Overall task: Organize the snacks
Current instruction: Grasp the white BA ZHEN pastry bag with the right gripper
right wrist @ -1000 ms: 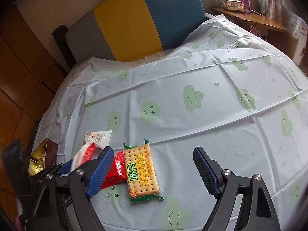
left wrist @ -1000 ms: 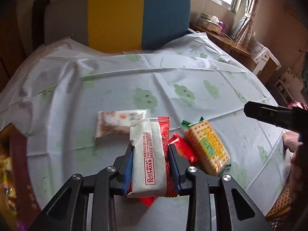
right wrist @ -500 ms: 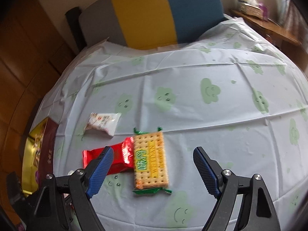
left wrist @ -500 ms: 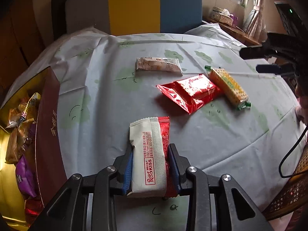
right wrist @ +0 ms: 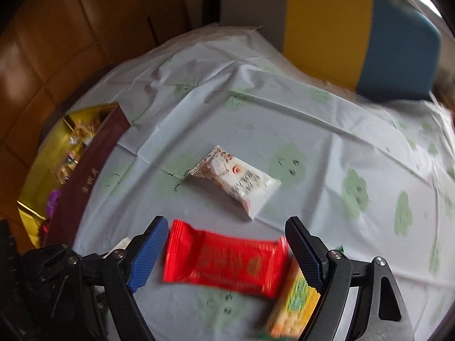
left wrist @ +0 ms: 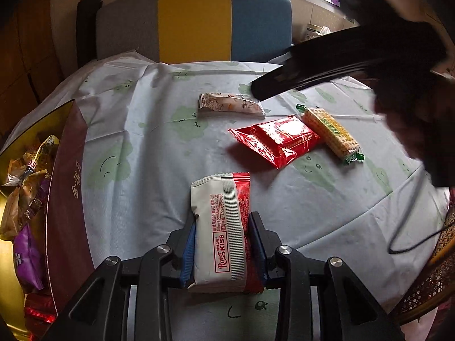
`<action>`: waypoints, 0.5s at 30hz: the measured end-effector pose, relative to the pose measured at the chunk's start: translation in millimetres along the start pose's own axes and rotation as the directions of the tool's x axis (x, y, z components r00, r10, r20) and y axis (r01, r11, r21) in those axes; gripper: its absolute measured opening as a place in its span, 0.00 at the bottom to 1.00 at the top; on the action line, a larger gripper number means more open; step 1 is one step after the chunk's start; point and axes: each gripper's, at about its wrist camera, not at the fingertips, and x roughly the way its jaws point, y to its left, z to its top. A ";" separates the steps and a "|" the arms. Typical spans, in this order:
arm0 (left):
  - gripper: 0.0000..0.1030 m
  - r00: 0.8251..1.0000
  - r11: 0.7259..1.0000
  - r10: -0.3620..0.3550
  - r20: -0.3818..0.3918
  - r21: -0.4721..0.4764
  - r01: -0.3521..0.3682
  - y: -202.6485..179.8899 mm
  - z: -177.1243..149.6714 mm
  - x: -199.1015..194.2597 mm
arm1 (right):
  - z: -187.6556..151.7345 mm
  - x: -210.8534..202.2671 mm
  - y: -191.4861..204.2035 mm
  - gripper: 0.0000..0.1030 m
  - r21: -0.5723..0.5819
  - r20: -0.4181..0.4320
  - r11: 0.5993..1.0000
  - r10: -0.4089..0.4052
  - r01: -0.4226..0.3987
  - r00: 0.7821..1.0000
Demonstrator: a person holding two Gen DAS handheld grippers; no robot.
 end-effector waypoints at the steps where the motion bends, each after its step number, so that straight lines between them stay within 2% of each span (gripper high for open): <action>1: 0.34 1.000 1.000 -0.006 0.002 -0.002 0.006 0.8 -0.2 -0.1 | 6.0 8.7 0.9 0.82 -0.032 -0.014 0.999 -0.010 0.010 1.000; 4: 0.34 1.000 1.000 -0.019 0.005 -0.007 0.019 3.4 -1.2 0.0 | 19.6 28.4 -2.9 0.82 -0.089 -0.046 0.996 -0.035 0.031 0.998; 6: 0.34 1.000 1.000 -0.027 0.005 -0.012 0.027 4.8 -0.9 0.2 | 28.4 40.7 -5.6 0.82 -0.117 -0.080 0.993 -0.015 0.005 0.997; 9: 0.35 0.999 0.999 -0.037 0.004 -0.019 0.038 6.6 -0.4 0.8 | 36.0 55.5 -7.6 0.82 -0.167 -0.115 0.986 -0.030 0.011 0.993; 12: 0.35 0.999 0.999 -0.042 0.007 -0.020 0.042 7.1 -1.3 0.3 | 42.5 66.9 -9.6 0.82 -0.174 -0.142 0.985 -0.022 -0.004 0.990; 14: 0.35 0.999 0.999 -0.038 0.009 -0.015 0.038 6.2 -1.5 0.3 | 44.5 70.0 -10.5 0.75 -0.150 -0.157 0.988 0.013 -0.037 0.987; 15: 0.36 0.999 0.999 -0.037 0.010 -0.014 0.037 6.1 -1.8 0.2 | 45.8 66.0 -9.2 0.57 -0.147 -0.140 0.988 0.026 -0.046 0.990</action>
